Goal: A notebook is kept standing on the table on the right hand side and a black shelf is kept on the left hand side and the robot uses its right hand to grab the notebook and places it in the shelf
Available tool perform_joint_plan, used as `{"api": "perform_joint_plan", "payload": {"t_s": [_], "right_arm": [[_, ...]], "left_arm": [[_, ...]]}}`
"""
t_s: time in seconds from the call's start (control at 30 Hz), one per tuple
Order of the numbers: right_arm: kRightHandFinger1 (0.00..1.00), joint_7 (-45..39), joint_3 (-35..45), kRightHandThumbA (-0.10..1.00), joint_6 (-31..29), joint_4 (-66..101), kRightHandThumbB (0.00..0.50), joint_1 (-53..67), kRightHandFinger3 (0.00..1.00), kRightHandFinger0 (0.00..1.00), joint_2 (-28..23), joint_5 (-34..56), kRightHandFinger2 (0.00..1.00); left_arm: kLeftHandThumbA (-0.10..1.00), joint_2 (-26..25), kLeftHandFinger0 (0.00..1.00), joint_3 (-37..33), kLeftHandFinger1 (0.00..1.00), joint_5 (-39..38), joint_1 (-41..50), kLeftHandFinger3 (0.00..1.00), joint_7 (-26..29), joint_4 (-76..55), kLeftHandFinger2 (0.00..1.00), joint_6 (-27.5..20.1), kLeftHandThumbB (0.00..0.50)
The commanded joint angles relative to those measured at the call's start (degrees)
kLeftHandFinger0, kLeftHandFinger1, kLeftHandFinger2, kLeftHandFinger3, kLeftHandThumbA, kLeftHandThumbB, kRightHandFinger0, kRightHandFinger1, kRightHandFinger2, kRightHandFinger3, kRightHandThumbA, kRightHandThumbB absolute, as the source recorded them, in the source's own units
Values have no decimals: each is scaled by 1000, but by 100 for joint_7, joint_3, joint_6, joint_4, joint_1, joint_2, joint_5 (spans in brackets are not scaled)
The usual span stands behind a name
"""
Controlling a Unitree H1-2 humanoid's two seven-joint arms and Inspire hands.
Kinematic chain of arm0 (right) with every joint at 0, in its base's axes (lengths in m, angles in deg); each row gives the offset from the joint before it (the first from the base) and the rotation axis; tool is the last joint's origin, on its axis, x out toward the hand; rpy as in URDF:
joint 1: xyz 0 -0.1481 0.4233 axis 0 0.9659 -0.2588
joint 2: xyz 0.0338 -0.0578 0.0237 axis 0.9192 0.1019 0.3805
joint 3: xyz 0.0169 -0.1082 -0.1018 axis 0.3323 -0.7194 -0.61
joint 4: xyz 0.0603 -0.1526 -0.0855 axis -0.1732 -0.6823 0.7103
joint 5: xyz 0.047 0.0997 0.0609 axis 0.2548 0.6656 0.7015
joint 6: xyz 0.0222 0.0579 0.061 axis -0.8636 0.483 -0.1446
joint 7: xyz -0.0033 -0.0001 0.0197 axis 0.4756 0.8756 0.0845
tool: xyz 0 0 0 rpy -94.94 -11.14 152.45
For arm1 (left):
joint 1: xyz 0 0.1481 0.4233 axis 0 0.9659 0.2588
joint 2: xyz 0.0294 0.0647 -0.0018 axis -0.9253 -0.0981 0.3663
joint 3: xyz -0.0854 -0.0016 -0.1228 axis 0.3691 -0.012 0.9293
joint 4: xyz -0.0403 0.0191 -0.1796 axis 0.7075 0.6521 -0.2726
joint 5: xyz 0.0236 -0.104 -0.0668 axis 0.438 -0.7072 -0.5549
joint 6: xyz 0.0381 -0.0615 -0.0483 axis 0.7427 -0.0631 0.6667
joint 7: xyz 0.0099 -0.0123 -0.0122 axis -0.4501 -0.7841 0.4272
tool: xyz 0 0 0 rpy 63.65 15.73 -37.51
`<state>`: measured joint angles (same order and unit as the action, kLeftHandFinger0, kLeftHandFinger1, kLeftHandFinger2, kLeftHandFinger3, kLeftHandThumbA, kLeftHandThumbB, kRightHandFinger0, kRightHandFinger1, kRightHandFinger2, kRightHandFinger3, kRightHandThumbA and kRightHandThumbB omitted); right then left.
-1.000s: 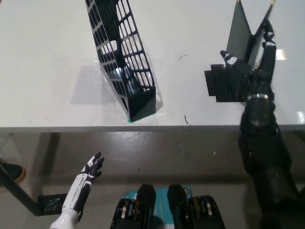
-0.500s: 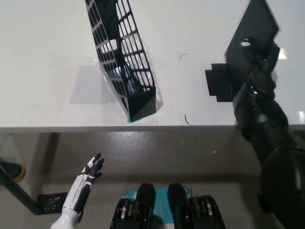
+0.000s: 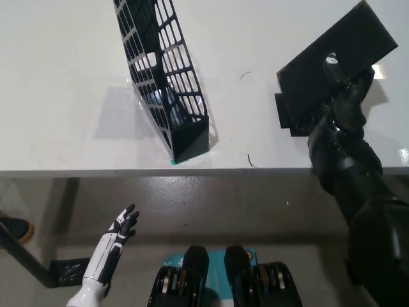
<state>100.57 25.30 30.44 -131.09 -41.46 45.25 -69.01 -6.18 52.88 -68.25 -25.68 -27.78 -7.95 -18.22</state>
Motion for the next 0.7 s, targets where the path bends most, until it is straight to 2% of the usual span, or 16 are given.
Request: {"api": "perform_joint_plan", "payload": {"t_s": [0.0, 0.03, 0.13, 0.23, 0.37, 0.6, 0.67], "right_arm": [[128, 208, -453, -100, -675, 1081, 127, -180, 630, 0, 13, -376, 573], [119, 389, -694, -100, -439, 1838, 154, -5, 629, 0, 100, -643, 553], [51, 262, -1007, -100, -156, 3504, 129, 392, 582, 0, 309, -989, 490], [13, 181, -1350, -100, 212, 5010, 78, 706, 642, 0, 489, -1486, 491], [68, -200, -1685, -100, 750, 6458, 70, 961, 689, 0, 758, -1624, 540], [106, -439, -2241, -100, 917, 7301, 84, 1054, 714, 0, 905, -2351, 560], [158, -481, -2419, -100, 914, 7418, 95, 1054, 772, 0, 951, -2568, 632]], "left_arm": [[1000, -78, 1000, 58, 1000, 34, -67, 1000, 27, -91, 1000, -146, 178], [1000, -79, 1000, 54, 1000, 35, -59, 1000, 19, -113, 1000, -101, 178], [1000, -63, 1000, 62, 1000, 4, -60, 1000, 20, -116, 1000, -78, 187], [1000, -81, 1000, 48, 1000, 47, -89, 1000, 29, -84, 1000, -112, 193], [1000, -87, 1000, 48, 1000, 43, -102, 1000, 27, -87, 1000, -120, 181], [1000, -101, 1000, 36, 1000, 41, -129, 1000, 7, -86, 1000, -53, 168], [1000, -106, 1000, 31, 1000, 65, -113, 1000, 16, -90, 1000, -49, 158]]}}
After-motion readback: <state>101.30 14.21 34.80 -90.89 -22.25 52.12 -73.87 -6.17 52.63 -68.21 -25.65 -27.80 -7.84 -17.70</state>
